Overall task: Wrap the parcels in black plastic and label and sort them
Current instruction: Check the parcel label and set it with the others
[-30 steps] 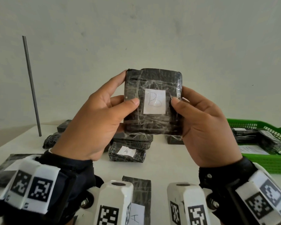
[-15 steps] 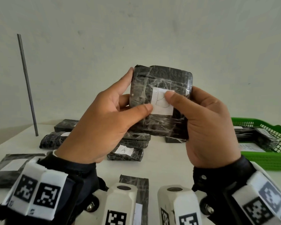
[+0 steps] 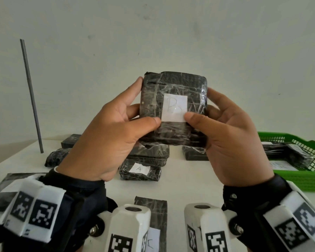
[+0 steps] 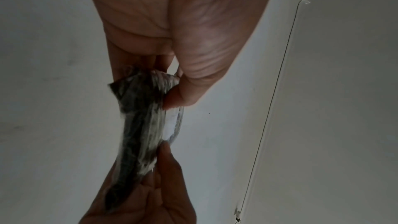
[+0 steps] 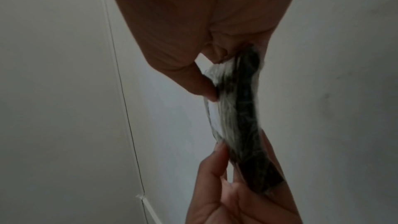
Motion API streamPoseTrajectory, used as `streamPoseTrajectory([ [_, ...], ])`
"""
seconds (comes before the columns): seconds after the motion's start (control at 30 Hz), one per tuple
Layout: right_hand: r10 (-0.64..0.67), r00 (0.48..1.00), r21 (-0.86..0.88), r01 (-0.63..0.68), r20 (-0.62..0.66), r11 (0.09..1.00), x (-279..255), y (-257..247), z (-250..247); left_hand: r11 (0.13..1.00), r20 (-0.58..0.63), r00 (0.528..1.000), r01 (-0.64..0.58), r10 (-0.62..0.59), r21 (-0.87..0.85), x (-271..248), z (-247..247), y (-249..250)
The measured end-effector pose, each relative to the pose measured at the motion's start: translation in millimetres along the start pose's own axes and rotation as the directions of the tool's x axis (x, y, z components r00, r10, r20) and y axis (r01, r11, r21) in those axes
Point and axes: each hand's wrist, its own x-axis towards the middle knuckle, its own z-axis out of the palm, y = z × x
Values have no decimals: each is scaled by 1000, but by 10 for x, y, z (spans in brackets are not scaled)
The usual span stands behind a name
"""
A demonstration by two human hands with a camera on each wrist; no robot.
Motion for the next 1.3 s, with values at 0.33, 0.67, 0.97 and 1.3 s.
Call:
streamPoseTrajectory([
  [0.33,-5,999,126,-1,42,992,-6,-32,7,994,-10,1000,-11,10,-106,-7,-34,53],
  [0.67,24,999,58,-26,46,998,-8,-28,35,999,-1,999,-44,44,-25,-13,-29,53],
  [0.97,3,998,8,-3,67,1000,-4,-1,26,999,28,999,-36,35,37,-2,-46,15],
  [1.3,-39,984,-17,43,173,999,-1,-11,14,997,36,998,-61,60,37,-6,-78,16],
])
